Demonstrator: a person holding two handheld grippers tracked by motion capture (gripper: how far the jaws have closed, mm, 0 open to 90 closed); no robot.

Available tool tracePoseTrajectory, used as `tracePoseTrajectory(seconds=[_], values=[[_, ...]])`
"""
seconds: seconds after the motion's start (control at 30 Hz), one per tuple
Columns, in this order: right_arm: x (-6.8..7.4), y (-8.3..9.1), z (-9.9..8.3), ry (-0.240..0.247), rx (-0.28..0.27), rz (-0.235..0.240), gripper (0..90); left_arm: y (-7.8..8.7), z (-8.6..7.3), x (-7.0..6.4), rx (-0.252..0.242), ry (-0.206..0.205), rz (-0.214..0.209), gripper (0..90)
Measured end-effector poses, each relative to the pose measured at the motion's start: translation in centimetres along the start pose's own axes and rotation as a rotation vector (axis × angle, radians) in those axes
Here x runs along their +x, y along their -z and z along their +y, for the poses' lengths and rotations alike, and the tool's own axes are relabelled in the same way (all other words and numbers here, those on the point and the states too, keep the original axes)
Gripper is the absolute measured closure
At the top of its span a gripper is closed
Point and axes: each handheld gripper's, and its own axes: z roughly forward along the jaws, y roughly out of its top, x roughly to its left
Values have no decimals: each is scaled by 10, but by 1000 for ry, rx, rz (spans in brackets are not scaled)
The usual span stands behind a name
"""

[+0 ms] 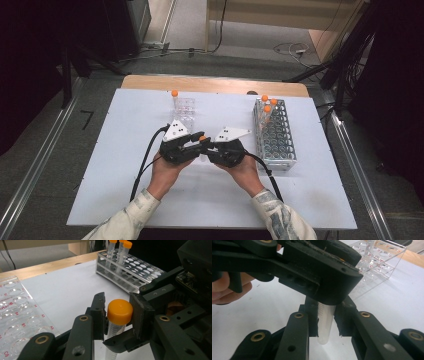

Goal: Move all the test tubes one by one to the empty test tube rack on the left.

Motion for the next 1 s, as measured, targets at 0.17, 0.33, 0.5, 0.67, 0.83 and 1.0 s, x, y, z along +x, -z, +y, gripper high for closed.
tracePoseTrajectory(seconds=[0.17, 0.33, 0.5, 0.67, 0.83, 1.0], values=[[-1, 0, 0, -4, 0, -1, 718, -1, -1, -2, -4, -15, 9, 694], [-2, 1, 0, -6, 0, -2, 717, -1, 0, -1, -6, 0, 3, 703], [-2, 2, 0, -15, -4, 9, 667, -1, 0, 0, -7, 14, -5, 706], [-1, 10, 2, -17, -12, -2, 408, 5, 3, 4, -17, 25, -3, 707], [-6, 21, 0, -35, -19, -30, 334, 12, 7, 15, -24, 49, 3, 707], [-11, 31, -1, -50, -24, -55, 326, 17, 17, 24, -25, 58, 22, 707]])
